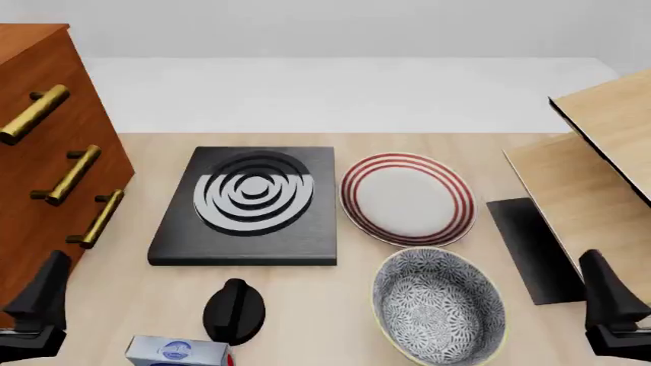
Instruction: Pick up the cream cheese and put it in the bowl.
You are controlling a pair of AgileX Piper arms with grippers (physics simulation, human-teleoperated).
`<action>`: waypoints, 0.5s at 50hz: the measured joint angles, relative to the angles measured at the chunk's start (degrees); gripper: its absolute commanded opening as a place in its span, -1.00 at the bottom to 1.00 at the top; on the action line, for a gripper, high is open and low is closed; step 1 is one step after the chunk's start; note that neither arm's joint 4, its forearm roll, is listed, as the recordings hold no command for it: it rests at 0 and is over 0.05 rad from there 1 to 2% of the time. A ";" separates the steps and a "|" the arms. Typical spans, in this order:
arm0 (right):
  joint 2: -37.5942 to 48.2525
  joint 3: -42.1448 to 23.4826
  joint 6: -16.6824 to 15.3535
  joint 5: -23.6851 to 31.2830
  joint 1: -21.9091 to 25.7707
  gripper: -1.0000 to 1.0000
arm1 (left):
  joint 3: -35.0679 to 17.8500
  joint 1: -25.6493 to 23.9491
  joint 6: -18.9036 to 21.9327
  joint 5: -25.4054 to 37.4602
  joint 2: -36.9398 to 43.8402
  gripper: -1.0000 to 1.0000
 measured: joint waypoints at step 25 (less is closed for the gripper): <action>3.63 -1.15 -6.68 0.39 7.00 1.00 | 0.00 0.00 0.00 0.00 0.00 1.00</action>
